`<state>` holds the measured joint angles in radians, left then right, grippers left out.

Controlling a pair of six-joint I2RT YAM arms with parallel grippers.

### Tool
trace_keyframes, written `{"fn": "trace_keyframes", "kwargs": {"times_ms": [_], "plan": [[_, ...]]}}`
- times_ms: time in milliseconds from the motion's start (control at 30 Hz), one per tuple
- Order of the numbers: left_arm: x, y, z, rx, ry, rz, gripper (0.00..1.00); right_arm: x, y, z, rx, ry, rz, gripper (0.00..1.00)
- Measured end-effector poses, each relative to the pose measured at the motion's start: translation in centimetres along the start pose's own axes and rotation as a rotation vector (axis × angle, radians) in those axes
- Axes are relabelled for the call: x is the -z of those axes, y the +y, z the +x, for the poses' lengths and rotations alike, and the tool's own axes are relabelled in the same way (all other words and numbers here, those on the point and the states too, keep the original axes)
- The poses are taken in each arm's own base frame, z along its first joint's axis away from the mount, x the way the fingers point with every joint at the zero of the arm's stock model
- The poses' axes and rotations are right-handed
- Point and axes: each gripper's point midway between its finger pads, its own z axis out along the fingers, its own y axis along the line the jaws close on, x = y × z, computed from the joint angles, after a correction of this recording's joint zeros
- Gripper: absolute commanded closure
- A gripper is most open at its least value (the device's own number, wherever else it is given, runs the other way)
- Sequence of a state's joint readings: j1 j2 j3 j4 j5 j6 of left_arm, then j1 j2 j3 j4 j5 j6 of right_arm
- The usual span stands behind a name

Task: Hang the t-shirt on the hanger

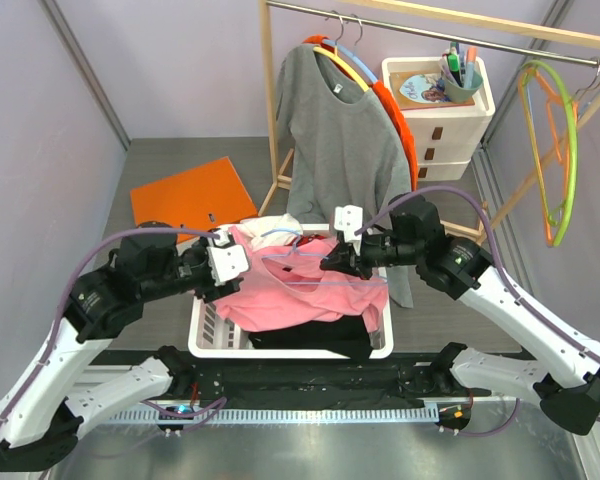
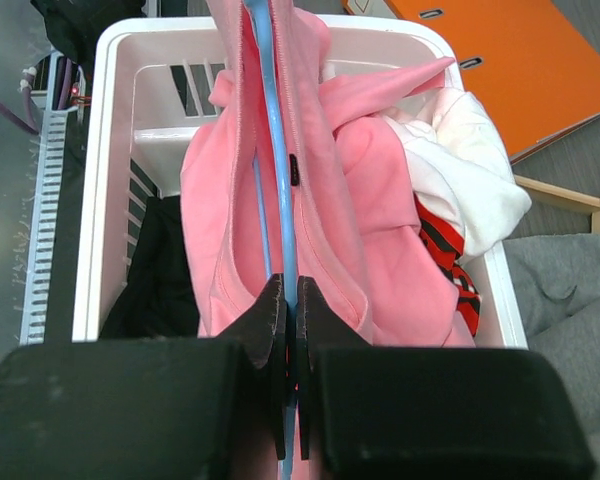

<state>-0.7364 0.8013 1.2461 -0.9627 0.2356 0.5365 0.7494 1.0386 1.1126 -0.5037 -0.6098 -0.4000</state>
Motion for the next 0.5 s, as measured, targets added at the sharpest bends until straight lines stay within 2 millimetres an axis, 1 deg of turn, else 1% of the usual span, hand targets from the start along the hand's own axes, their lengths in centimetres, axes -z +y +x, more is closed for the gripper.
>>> {"fn": "trace_keyframes", "kwargs": {"times_ms": [67, 100, 133, 167, 200, 233, 367, 500], "plan": [[-0.5, -0.1, 0.6, -0.015, 0.017, 0.010, 0.47, 0.0, 0.0, 0.0, 0.020, 0.000, -0.006, 0.99], [-0.8, -0.2, 0.9, -0.022, 0.027, 0.022, 0.56, 0.0, 0.0, 0.0, 0.031, 0.000, -0.008, 0.99], [-1.1, -0.4, 1.3, -0.029, 0.037, 0.035, 0.63, 0.0, 0.1, 0.0, 0.038, 0.000, -0.010, 0.99], [-1.5, -0.6, 1.5, -0.031, 0.043, 0.052, 0.72, 0.0, 0.1, 0.0, 0.044, -0.001, -0.013, 0.99], [-1.7, -0.7, 1.6, -0.031, 0.047, 0.064, 0.85, 0.0, 0.1, 0.0, 0.050, -0.001, -0.015, 0.99], [-2.1, -0.8, 1.7, -0.033, 0.052, 0.077, 0.87, 0.0, 0.1, 0.0, 0.055, -0.002, -0.016, 0.99], [-3.5, -1.3, 1.6, -0.019, 0.047, 0.130, 0.89, -0.4, 0.2, 0.1, 0.070, 0.000, -0.029, 0.99], [-4.4, -1.5, 0.4, 0.013, -0.011, 0.154, 0.90, -1.7, 0.3, 0.7, 0.058, 0.020, -0.056, 0.99]]}}
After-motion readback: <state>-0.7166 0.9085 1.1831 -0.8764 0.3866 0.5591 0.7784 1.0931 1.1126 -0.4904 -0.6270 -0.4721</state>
